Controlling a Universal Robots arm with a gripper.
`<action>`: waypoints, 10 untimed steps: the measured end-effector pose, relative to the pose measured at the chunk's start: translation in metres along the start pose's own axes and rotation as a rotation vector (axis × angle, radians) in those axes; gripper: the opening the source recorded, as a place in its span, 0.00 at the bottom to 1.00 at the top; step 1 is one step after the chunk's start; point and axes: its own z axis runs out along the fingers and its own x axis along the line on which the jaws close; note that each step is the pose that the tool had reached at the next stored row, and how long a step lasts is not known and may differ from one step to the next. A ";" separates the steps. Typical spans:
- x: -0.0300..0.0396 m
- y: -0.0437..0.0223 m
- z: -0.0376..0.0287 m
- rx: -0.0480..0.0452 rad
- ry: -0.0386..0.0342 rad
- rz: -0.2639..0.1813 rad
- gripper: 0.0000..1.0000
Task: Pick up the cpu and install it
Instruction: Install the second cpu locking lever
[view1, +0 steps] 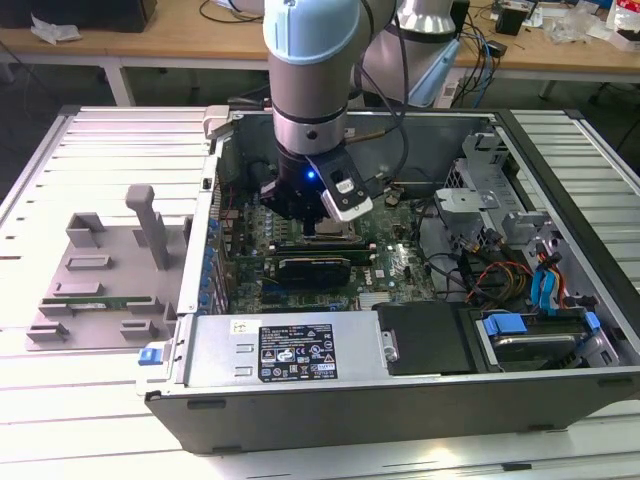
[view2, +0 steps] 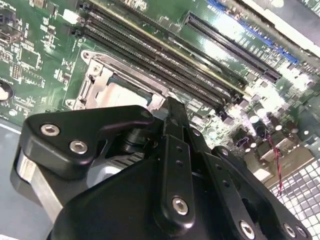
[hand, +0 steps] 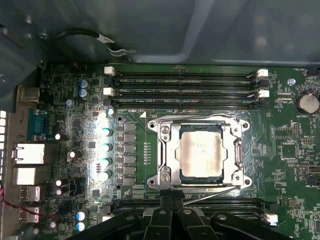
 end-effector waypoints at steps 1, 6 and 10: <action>0.0000 -0.0038 -0.0001 -0.0007 0.0001 0.000 0.11; 0.0000 -0.0118 0.0001 -0.0500 0.0002 0.002 0.11; 0.0002 -0.0153 0.0048 -0.0616 0.0004 0.003 0.11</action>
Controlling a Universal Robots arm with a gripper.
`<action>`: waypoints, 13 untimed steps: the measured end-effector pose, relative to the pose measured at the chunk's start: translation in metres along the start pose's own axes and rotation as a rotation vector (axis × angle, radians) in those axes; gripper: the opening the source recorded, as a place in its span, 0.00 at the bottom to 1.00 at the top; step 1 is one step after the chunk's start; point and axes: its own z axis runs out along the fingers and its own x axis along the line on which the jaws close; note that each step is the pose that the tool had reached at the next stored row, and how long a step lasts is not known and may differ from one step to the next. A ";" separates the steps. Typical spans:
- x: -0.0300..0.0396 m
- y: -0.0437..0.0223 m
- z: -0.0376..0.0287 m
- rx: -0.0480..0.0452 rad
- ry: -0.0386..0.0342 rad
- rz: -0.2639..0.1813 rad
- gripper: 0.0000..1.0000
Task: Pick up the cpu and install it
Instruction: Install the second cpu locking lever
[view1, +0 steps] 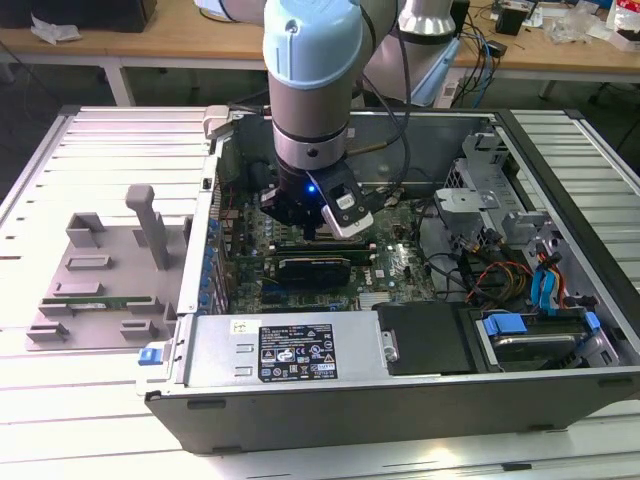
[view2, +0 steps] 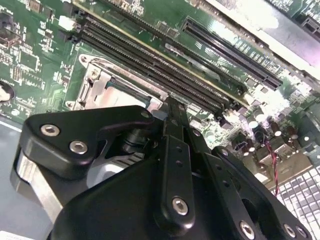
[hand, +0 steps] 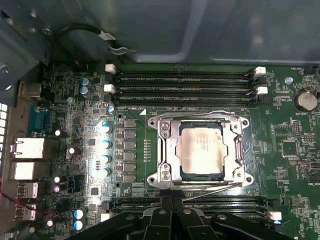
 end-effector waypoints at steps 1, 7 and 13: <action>0.0000 -0.0004 0.0007 -0.0010 -0.0001 0.000 0.11; 0.0031 -0.0014 0.0054 -0.0062 0.0000 0.000 0.11; 0.0059 -0.0026 0.0123 -0.0335 0.0001 0.001 0.11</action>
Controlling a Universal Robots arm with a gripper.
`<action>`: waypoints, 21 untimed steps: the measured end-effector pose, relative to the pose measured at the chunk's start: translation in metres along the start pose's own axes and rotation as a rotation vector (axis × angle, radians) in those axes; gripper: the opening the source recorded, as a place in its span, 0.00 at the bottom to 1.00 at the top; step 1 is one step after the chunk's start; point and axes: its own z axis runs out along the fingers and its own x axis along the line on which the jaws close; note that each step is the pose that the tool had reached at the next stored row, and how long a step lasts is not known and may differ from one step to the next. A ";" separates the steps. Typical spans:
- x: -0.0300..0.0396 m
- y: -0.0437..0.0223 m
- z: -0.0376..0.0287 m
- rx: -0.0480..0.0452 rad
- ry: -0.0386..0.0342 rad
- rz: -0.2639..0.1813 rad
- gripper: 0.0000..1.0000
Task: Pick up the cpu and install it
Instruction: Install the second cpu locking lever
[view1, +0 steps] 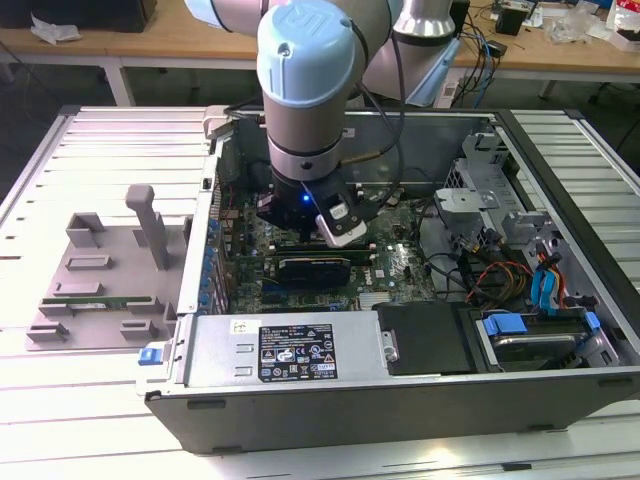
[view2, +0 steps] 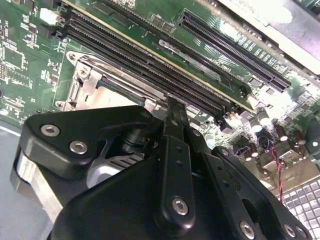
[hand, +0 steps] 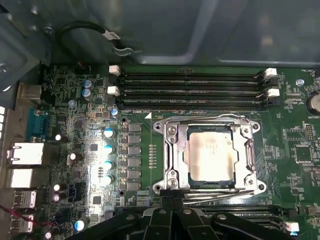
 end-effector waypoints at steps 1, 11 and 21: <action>0.0004 -0.0005 0.0020 -0.0001 0.0000 0.000 0.11; 0.0031 -0.0014 0.0078 -0.0170 0.0005 0.001 0.11; 0.0057 -0.0019 0.0116 -0.0253 0.0000 0.001 0.11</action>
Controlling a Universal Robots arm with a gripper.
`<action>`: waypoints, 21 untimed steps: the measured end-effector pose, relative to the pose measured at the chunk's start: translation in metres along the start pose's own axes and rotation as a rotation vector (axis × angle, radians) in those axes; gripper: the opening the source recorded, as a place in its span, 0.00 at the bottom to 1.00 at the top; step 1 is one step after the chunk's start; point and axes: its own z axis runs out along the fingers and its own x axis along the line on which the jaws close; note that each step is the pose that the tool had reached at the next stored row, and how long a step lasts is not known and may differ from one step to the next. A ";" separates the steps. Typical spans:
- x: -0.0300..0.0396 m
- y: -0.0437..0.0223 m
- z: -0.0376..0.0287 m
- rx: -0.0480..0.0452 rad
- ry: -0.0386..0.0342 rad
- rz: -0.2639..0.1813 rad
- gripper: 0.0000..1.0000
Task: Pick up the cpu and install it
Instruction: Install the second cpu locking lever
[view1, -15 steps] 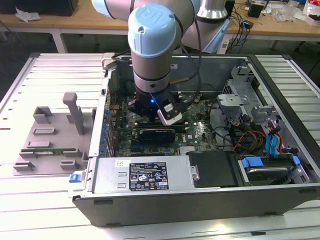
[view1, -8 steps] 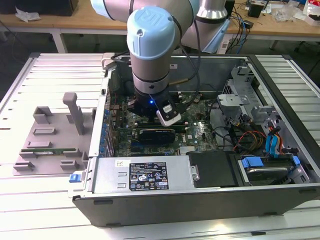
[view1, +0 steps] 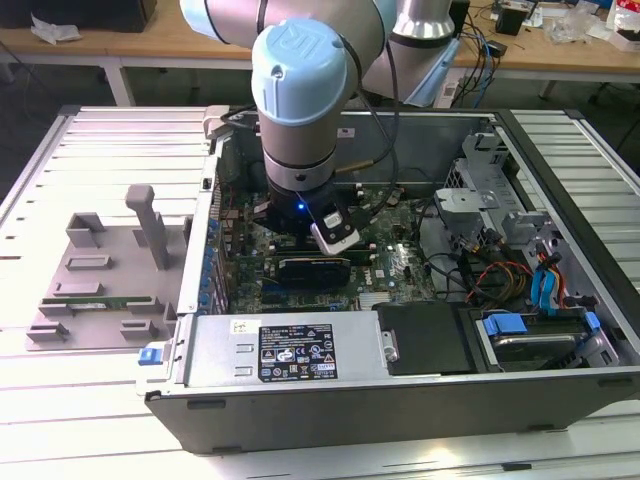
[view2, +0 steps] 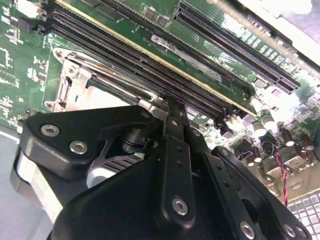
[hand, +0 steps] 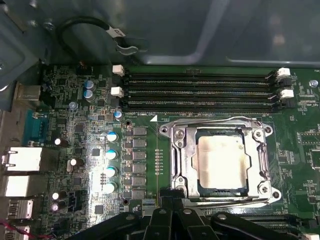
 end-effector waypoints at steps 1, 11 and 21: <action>-0.0003 0.0014 -0.0049 -0.0008 -0.0003 0.000 0.11; -0.0161 0.0273 -0.0201 0.1072 -0.0002 -0.004 0.11; -0.0471 0.0486 -0.0137 0.1283 0.0008 -0.005 0.11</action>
